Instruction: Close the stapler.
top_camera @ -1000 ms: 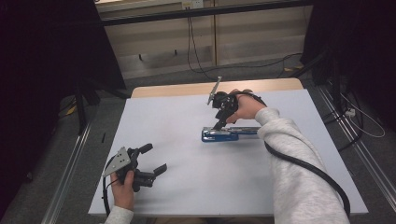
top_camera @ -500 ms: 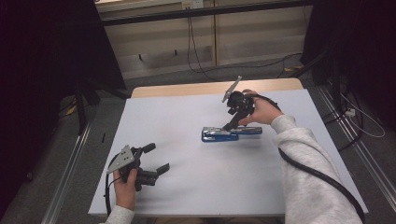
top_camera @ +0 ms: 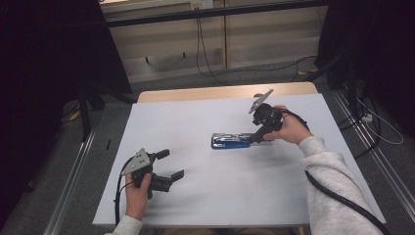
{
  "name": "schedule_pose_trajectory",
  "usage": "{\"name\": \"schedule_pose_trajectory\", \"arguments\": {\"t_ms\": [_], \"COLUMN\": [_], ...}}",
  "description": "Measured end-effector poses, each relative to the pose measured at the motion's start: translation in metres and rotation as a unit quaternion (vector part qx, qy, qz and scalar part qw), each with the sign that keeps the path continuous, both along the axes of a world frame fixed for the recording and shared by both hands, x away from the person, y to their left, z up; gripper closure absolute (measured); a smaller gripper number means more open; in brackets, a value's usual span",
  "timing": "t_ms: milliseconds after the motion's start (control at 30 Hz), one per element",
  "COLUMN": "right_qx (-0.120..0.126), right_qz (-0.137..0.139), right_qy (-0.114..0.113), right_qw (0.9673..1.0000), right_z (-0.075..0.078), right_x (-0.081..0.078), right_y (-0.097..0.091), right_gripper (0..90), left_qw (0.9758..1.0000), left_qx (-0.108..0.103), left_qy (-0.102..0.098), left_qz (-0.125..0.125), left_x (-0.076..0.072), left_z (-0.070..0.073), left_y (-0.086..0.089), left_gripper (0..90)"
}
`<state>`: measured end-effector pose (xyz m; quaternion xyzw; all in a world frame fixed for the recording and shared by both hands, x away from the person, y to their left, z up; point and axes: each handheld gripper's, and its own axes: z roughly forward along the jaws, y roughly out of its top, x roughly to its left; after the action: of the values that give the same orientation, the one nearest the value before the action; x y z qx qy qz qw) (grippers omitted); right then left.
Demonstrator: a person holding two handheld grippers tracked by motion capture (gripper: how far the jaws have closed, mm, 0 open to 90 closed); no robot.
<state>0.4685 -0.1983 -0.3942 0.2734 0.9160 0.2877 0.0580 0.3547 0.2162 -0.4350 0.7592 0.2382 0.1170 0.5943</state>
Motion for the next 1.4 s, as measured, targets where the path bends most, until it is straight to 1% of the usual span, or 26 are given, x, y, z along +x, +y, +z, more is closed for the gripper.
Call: {"name": "schedule_pose_trajectory", "arguments": {"t_ms": [67,233,300,367,400,433,533,567,600,667,700,733,867,900,933,967,1033,1100,1133,1167,1233,1267,1300,1333,1367,1400], "right_qx": [0.002,0.014,0.019,0.039,0.039,0.049,0.041,0.035,0.035,0.043,0.043,0.042,0.049,0.049,0.054,0.054,0.063,0.061,0.058,0.058,0.058,0.058,0.057,0.057,0.045,0.038], "right_qz": [-0.003,-0.034,-0.037,-0.054,-0.054,-0.062,-0.066,-0.072,-0.072,-0.078,-0.078,-0.091,-0.116,-0.116,-0.131,-0.131,-0.146,-0.151,-0.157,-0.157,-0.169,-0.169,-0.174,-0.174,-0.175,-0.176], "right_qy": [-0.002,-0.002,-0.002,-0.004,-0.004,-0.009,-0.015,-0.023,-0.023,-0.028,-0.028,-0.026,-0.025,-0.025,-0.031,-0.031,-0.036,-0.037,-0.038,-0.038,-0.042,-0.042,-0.043,-0.043,-0.044,-0.049], "right_qw": [1.0,0.9993,0.9991,0.9978,0.9978,0.9968,0.9969,0.9965,0.9965,0.9957,0.9957,0.9946,0.9917,0.9917,0.9895,0.9895,0.9866,0.9859,0.9851,0.9851,0.9829,0.9829,0.9821,0.9821,0.9825,0.9824], "right_z": [-0.001,-0.01,-0.011,-0.014,-0.014,-0.015,-0.015,-0.014,-0.014,-0.015,-0.015,-0.018,-0.023,-0.023,-0.023,-0.023,-0.023,-0.023,-0.025,-0.025,-0.027,-0.027,-0.027,-0.027,-0.029,-0.03], "right_x": [-0.002,-0.013,-0.015,-0.02,-0.02,-0.024,-0.026,-0.029,-0.029,-0.034,-0.034,-0.037,-0.042,-0.042,-0.044,-0.044,-0.047,-0.048,-0.05,-0.05,-0.052,-0.052,-0.053,-0.053,-0.054,-0.054], "right_y": [-0.002,-0.018,-0.021,-0.03,-0.03,-0.035,-0.039,-0.042,-0.042,-0.047,-0.047,-0.051,-0.058,-0.058,-0.062,-0.062,-0.068,-0.07,-0.073,-0.073,-0.076,-0.076,-0.077,-0.077,-0.076,-0.076], "right_gripper": [13.4,13.1,13.1,13.1,13.1,13.5,13.7,14.8,14.8,16.9,16.9,19.2,24.9,24.9,29.7,29.7,34.4,36.7,42.2,42.2,48.8,48.8,56.6,56.6,62.0,64.4], "left_qw": [1.0,0.9999,1.0,0.9999,0.9999,0.9999,0.9999,0.9998,0.9997,0.9993,0.9993,0.9994,0.9993,0.9994,0.9994,0.9994,0.999,0.9988,0.9983,0.9978,0.9976,0.9976,0.997,0.997,0.9963,0.9955], "left_qx": [-0.001,0.004,0.004,0.005,0.01,0.012,0.006,0.013,0.017,0.028,0.029,0.025,0.033,0.032,0.029,0.029,0.034,0.034,0.04,0.046,0.037,0.037,0.042,0.042,0.046,0.05], "left_qy": [0.005,0.009,0.007,0.011,0.008,0.012,0.014,0.014,0.017,0.024,0.024,0.022,0.015,0.015,0.02,0.02,0.026,0.032,0.039,0.041,0.05,0.05,0.052,0.052,0.058,0.056], "left_qz": [-0.002,0.003,0.003,0.004,0.005,0.001,0.001,0.001,0.0,0.0,0.0,-0.004,0.0,0.0,0.004,0.004,0.011,0.015,0.02,0.027,0.033,0.033,0.038,0.038,0.045,0.057], "left_x": [0.001,0.005,0.007,0.009,0.01,0.012,0.014,0.016,0.017,0.02,0.021,0.023,0.027,0.028,0.032,0.032,0.035,0.039,0.04,0.042,0.047,0.047,0.051,0.051,0.054,0.055], "left_z": [-0.001,0.0,0.001,0.001,0.002,0.002,0.001,0.001,0.002,0.002,0.003,0.003,0.005,0.005,0.005,0.005,0.004,0.003,0.003,0.003,0.002,0.002,0.001,0.001,-0.001,-0.002], "left_y": [-0.002,-0.006,-0.007,-0.011,-0.013,-0.018,-0.022,-0.025,-0.027,-0.034,-0.036,-0.041,-0.048,-0.05,-0.053,-0.053,-0.056,-0.058,-0.059,-0.061,-0.064,-0.064,-0.066,-0.066,-0.068,-0.069], "left_gripper": [2.4,2.5,2.5,2.5,2.5,2.5,2.5,2.5,2.5,3.3,3.3,3.5,3.8,3.8,4.2,4.6,7.7,8.8,12.3,12.3,19.0,21.0,23.0,25.0,28.5,31.8]}}
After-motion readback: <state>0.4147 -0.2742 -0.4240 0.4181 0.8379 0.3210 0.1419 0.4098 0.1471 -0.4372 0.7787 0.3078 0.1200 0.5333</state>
